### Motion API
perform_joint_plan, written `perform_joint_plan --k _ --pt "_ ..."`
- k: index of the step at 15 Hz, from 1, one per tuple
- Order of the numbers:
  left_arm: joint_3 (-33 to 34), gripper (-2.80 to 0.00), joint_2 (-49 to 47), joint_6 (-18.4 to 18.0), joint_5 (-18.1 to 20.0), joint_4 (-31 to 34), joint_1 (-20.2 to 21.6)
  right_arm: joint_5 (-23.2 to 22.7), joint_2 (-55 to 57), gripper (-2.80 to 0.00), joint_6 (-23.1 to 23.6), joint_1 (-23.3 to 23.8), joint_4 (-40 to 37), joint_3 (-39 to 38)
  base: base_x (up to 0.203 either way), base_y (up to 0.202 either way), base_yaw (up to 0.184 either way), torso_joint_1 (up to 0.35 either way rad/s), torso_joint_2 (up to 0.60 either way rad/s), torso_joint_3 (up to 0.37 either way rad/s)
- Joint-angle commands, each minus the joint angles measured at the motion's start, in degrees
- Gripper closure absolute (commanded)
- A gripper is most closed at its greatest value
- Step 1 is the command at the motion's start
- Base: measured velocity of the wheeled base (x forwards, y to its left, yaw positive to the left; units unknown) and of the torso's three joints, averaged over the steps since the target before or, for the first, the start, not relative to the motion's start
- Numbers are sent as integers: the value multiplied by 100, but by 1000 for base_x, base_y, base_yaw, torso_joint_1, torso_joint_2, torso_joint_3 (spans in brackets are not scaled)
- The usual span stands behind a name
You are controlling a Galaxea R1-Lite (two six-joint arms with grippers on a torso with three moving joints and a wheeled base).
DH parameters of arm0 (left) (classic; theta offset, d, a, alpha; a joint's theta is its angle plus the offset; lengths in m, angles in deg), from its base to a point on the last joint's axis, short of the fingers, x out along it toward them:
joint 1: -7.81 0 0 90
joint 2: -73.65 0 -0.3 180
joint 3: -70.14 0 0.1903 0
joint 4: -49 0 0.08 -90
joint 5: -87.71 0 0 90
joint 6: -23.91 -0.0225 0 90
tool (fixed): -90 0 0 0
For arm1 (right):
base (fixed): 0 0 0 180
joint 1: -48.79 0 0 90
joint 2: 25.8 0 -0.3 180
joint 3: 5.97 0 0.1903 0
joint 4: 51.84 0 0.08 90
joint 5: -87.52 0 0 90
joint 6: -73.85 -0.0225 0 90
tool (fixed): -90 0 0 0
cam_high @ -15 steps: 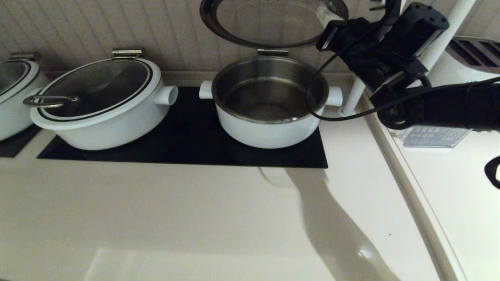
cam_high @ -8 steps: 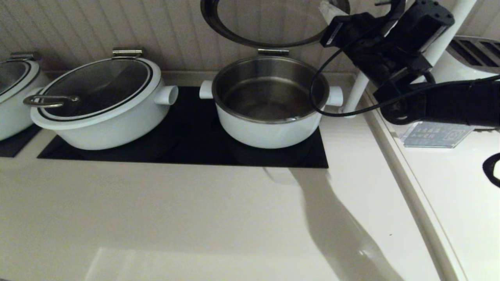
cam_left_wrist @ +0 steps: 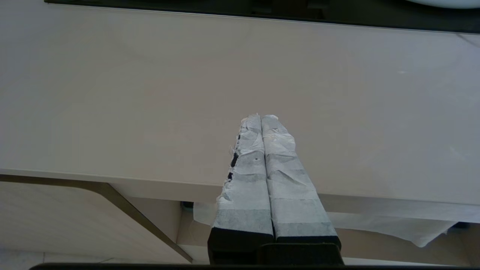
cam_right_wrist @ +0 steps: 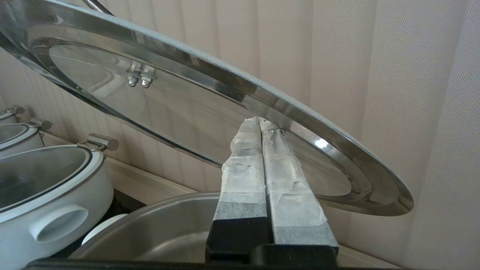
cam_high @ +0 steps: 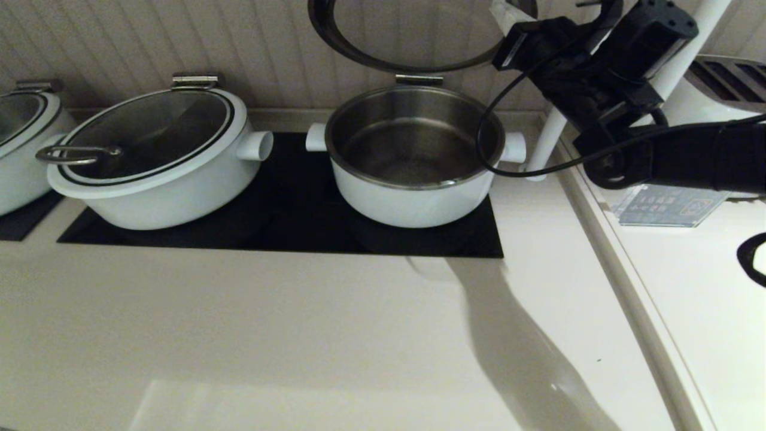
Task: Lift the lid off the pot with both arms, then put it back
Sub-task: Open the pot lid completely
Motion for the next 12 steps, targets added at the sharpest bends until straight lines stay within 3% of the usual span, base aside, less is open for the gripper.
perform_joint_plan --k 1,12 --pt "0 0 2 3 -4 -4 0 0 -63 0 8 19 30 -48 0 0 0 0 0 0" --pt "0 0 2 3 -4 -4 0 7 -503 0 272 234 38 -938 0 0 0 0 0 0"
